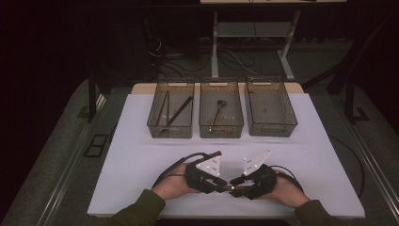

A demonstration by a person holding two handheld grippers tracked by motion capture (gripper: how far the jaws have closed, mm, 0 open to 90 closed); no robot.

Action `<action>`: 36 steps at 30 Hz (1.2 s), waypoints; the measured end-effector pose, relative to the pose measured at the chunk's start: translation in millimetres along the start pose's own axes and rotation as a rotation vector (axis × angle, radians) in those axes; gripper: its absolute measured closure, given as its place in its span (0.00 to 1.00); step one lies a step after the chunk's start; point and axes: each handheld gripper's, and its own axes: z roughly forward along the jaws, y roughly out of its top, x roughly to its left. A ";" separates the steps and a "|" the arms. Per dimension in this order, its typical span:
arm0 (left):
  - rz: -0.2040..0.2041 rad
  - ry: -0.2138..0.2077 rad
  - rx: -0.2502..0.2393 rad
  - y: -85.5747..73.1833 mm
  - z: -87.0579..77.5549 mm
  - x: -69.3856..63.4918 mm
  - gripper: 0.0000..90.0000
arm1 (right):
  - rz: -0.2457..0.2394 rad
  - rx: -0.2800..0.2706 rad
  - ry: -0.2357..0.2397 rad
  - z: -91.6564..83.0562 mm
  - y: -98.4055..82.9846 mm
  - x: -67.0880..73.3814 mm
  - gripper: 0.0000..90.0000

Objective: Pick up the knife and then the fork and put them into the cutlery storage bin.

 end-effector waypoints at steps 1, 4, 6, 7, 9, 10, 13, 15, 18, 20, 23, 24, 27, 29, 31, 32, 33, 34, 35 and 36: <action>-0.005 -0.005 0.000 -0.1 0.0 -0.9 0.85 | -0.010 0.005 0.001 0.9 0.0 0.0 0.71; -0.009 -0.014 -0.002 0.0 0.5 -2.4 0.85 | -0.026 0.019 0.015 3.4 0.8 1.7 0.77; 0.002 -0.021 0.003 0.5 0.5 -2.3 0.85 | -0.036 0.027 0.019 4.8 1.4 3.0 0.80; 0.000 -0.022 -0.001 0.4 1.3 -3.1 0.85 | -0.050 0.028 0.020 5.4 1.5 2.4 0.81; 0.007 -0.022 0.000 0.5 2.1 -3.0 0.85 | -0.055 0.030 0.025 5.6 1.5 2.6 0.82; 0.011 -0.026 0.005 0.5 2.1 -2.6 0.85 | -0.058 0.031 0.028 5.6 1.4 2.6 0.82; 0.017 -0.032 0.006 0.2 2.3 -2.5 0.85 | -0.073 0.039 0.028 5.9 2.1 4.7 0.83; 0.021 -0.035 0.009 0.1 2.1 -2.3 0.85 | -0.082 0.042 0.026 5.9 2.8 6.0 0.83; 0.012 -0.038 0.001 -0.2 2.1 -2.4 0.85 | -0.070 0.045 0.026 5.1 3.3 7.4 0.84; 0.018 -0.034 -0.001 -0.1 1.6 -2.0 0.85 | -0.082 0.042 0.022 4.3 3.2 6.1 0.84; 0.022 -0.027 -0.008 0.0 1.2 -2.5 0.84 | -0.069 0.039 0.020 2.6 3.8 6.9 0.84; 0.017 -0.014 -0.014 -0.2 0.7 -2.9 0.82 | -0.073 0.033 0.019 2.3 3.7 6.5 0.84; -0.016 0.023 -0.040 -2.9 -3.7 -0.7 0.66 | -0.061 0.030 0.007 -0.5 2.8 5.6 0.84; -0.052 0.056 -0.077 -6.5 -8.8 1.4 0.59 | -0.053 0.025 -0.003 -2.8 2.1 5.0 0.84; -0.085 0.094 -0.110 -11.3 -16.2 3.1 0.53 | -0.044 0.019 -0.014 -5.8 1.0 3.6 0.84; -0.102 0.118 -0.125 -14.2 -20.7 3.2 0.50 | -0.042 0.015 -0.018 -7.4 0.2 2.3 0.84; -0.126 0.144 -0.147 -17.5 -25.4 2.5 0.47 | -0.034 0.010 -0.026 -9.2 -0.7 1.4 0.84; -0.148 0.170 -0.163 -21.4 -30.7 2.1 0.46 | -0.026 0.008 -0.038 -11.3 -1.6 0.4 0.84; -0.166 0.197 -0.175 -25.6 -36.0 2.1 0.43 | -0.013 0.002 -0.042 -13.4 -2.6 -0.6 0.84; -0.180 0.227 -0.183 -30.1 -41.4 2.3 0.41 | -0.007 0.000 -0.048 -15.7 -3.7 -2.3 0.84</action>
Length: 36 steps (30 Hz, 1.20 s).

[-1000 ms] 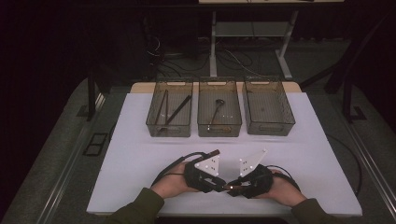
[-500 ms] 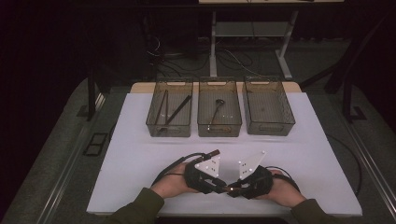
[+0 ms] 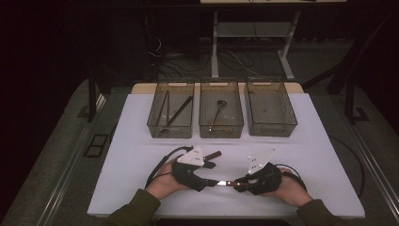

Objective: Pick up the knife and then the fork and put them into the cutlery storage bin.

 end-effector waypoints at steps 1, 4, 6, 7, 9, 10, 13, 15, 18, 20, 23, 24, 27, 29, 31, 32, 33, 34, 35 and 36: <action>-0.021 0.032 -0.010 -3.6 -5.6 1.8 0.40 | 0.008 -0.004 -0.014 -2.3 -1.3 -1.4 0.84; -0.089 0.111 -0.038 -16.6 -19.9 7.7 0.34 | 0.047 -0.019 -0.047 -9.9 -5.5 -7.2 0.84; -0.128 0.148 -0.058 -25.4 -26.1 10.0 0.29 | 0.096 -0.038 -0.054 -15.7 -8.8 -11.0 0.84; -0.142 0.161 -0.061 -29.2 -28.2 10.6 0.27 | 0.126 -0.053 -0.061 -18.4 -10.3 -12.0 0.84; -0.153 0.194 -0.057 -35.4 -30.9 10.0 0.23 | 0.147 -0.073 -0.079 -24.6 -14.1 -16.8 0.84; -0.163 0.212 -0.058 -38.0 -31.6 9.2 0.21 | 0.156 -0.080 -0.090 -27.7 -16.0 -18.8 0.84; -0.183 0.234 -0.044 -46.4 -35.1 8.6 0.15 | 0.183 -0.096 -0.128 -36.0 -20.3 -23.5 0.84; -0.201 0.242 -0.042 -51.2 -36.8 7.9 0.11 | 0.199 -0.110 -0.144 -40.5 -22.1 -25.8 0.84; -0.219 0.261 -0.047 -55.9 -39.6 6.0 0.06 | 0.224 -0.130 -0.167 -47.0 -23.1 -28.6 0.84; -0.228 0.263 -0.048 -57.7 -40.5 5.0 0.02 | 0.240 -0.138 -0.185 -50.9 -22.9 -30.8 0.84; -0.241 0.276 -0.034 -60.4 -39.7 4.6 0.00 | 0.258 -0.144 -0.213 -55.7 -21.7 -34.9 0.84; -0.244 0.282 -0.028 -61.0 -39.3 4.8 0.00 | 0.264 -0.149 -0.222 -57.1 -21.3 -36.2 0.84; -0.245 0.284 -0.017 -61.2 -38.7 5.5 0.00 | 0.279 -0.167 -0.248 -63.7 -20.0 -40.2 0.84; -0.244 0.275 -0.015 -60.2 -38.4 5.0 0.00 | 0.292 -0.186 -0.266 -68.3 -19.1 -43.0 0.84; -0.233 0.275 -0.013 -59.4 -38.3 4.2 0.00 | 0.306 -0.193 -0.285 -72.4 -17.9 -45.9 0.84; -0.230 0.274 -0.016 -59.1 -38.4 4.2 0.01 | 0.309 -0.199 -0.299 -74.3 -17.6 -47.7 0.84; -0.229 0.274 -0.017 -59.0 -38.3 4.3 0.01 | 0.318 -0.204 -0.305 -76.4 -17.4 -49.6 0.84; -0.225 0.273 -0.017 -59.0 -38.4 4.4 0.01 | 0.325 -0.212 -0.316 -78.4 -17.5 -51.7 0.84; -0.223 0.271 -0.021 -59.1 -38.3 4.4 0.01 | 0.335 -0.222 -0.330 -80.2 -17.6 -53.7 0.84; -0.224 0.270 -0.020 -59.0 -38.3 4.5 0.01 | 0.346 -0.228 -0.337 -82.1 -17.6 -55.7 0.84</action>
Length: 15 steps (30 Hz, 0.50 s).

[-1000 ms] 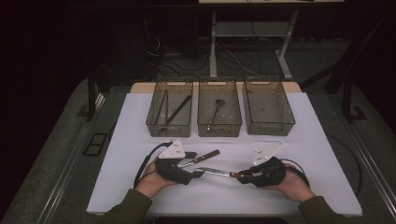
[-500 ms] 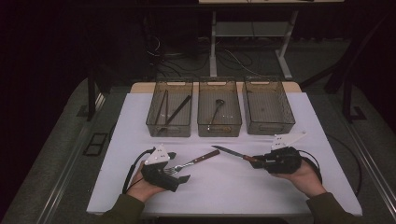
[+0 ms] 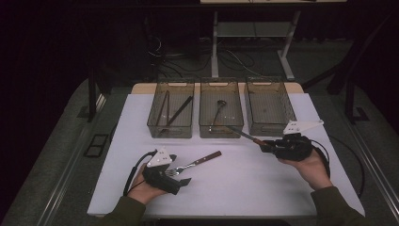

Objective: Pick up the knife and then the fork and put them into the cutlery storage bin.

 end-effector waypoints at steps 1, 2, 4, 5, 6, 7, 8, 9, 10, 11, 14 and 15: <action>0.000 -0.004 0.005 0.1 0.1 0.1 0.01 | 0.005 -0.005 -0.009 -0.9 1.0 -2.5 0.84; 0.000 -0.005 0.010 0.0 0.4 0.0 0.00 | 0.015 -0.009 -0.025 -1.7 2.2 -4.6 0.84; 0.000 -0.002 0.018 -0.2 1.3 -0.1 0.00 | 0.028 -0.016 -0.048 -3.4 4.7 -9.7 0.84; -0.001 -0.006 0.019 -0.1 1.5 0.1 0.00 | 0.036 -0.020 -0.056 -4.3 5.8 -12.4 0.84; -0.004 -0.008 0.020 -0.1 1.8 0.1 0.00 | 0.039 -0.028 -0.068 -4.9 6.7 -14.9 0.84; -0.004 -0.005 0.027 0.1 2.1 0.2 0.00 | 0.051 -0.029 -0.075 -5.9 7.7 -16.9 0.84; -0.003 -0.002 0.030 0.2 2.4 0.0 0.00 | 0.057 -0.034 -0.084 -6.8 8.0 -19.1 0.84; -0.003 -0.005 0.035 0.2 2.5 0.1 0.00 | 0.063 -0.040 -0.094 -7.6 8.2 -21.4 0.84; -0.011 -0.004 0.034 0.1 2.8 -0.2 0.00 | 0.073 -0.042 -0.105 -8.5 8.5 -23.1 0.84; -0.025 -0.006 0.025 0.0 3.8 -0.8 0.00 | 0.081 -0.044 -0.116 -9.3 9.0 -24.8 0.84; -0.019 -0.006 0.029 0.3 4.6 -1.6 0.00 | 0.088 -0.046 -0.155 -10.7 12.5 -30.5 0.84; -0.013 -0.003 0.026 0.5 4.4 -2.1 0.00 | 0.093 -0.044 -0.166 -10.9 14.0 -32.6 0.84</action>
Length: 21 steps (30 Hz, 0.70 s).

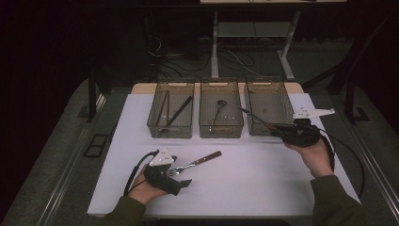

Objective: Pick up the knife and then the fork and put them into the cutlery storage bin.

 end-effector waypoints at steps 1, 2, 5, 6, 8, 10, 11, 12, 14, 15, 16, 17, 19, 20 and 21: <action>0.003 0.001 -0.005 -0.1 -0.4 -0.7 0.00 | 0.001 0.003 -0.012 0.4 1.8 -2.0 0.84; 0.005 0.003 -0.006 -0.1 -0.7 -0.7 0.00 | 0.001 0.004 -0.024 1.1 3.5 -4.1 0.84; -0.001 0.003 -0.003 -0.7 -0.6 0.1 0.00 | 0.015 0.011 -0.057 3.5 8.6 -10.5 0.84; 0.000 0.002 -0.003 -0.8 -0.6 0.4 0.00 | 0.020 0.008 -0.062 3.8 10.0 -13.0 0.84; 0.002 0.003 -0.003 -0.7 -0.3 0.2 0.00 | 0.039 0.000 -0.064 3.8 12.1 -18.1 0.84; 0.005 0.002 -0.005 -0.3 0.0 -0.3 0.00 | 0.049 -0.003 -0.085 4.4 14.7 -24.1 0.84; 0.006 0.001 -0.007 -0.2 0.0 -0.5 0.00 | 0.060 -0.008 -0.092 4.3 16.0 -27.1 0.84; 0.008 0.001 -0.006 -0.1 0.0 -0.5 0.00 | 0.067 -0.013 -0.100 4.0 17.5 -30.7 0.84; 0.009 0.002 -0.004 -0.3 0.1 -0.5 0.00 | 0.091 -0.020 -0.108 3.3 20.9 -37.6 0.84; 0.008 0.002 -0.003 -0.4 0.3 -0.5 0.00 | 0.103 -0.017 -0.114 2.9 22.7 -40.9 0.84; 0.008 0.004 -0.002 -0.4 0.7 -0.5 0.00 | 0.110 -0.015 -0.128 2.9 24.5 -44.3 0.84; 0.009 0.005 -0.002 -0.3 1.0 -0.6 0.00 | 0.115 -0.014 -0.139 3.1 26.0 -48.1 0.84; 0.010 0.005 -0.001 -0.2 1.2 -1.1 0.00 | 0.133 -0.005 -0.156 4.5 29.1 -54.9 0.84; 0.010 0.004 -0.002 -0.2 1.2 -1.2 0.00 | 0.142 0.000 -0.165 5.5 30.6 -57.8 0.84; 0.010 0.004 -0.003 -0.2 1.2 -1.2 0.00 | 0.148 0.004 -0.172 6.8 31.9 -60.7 0.84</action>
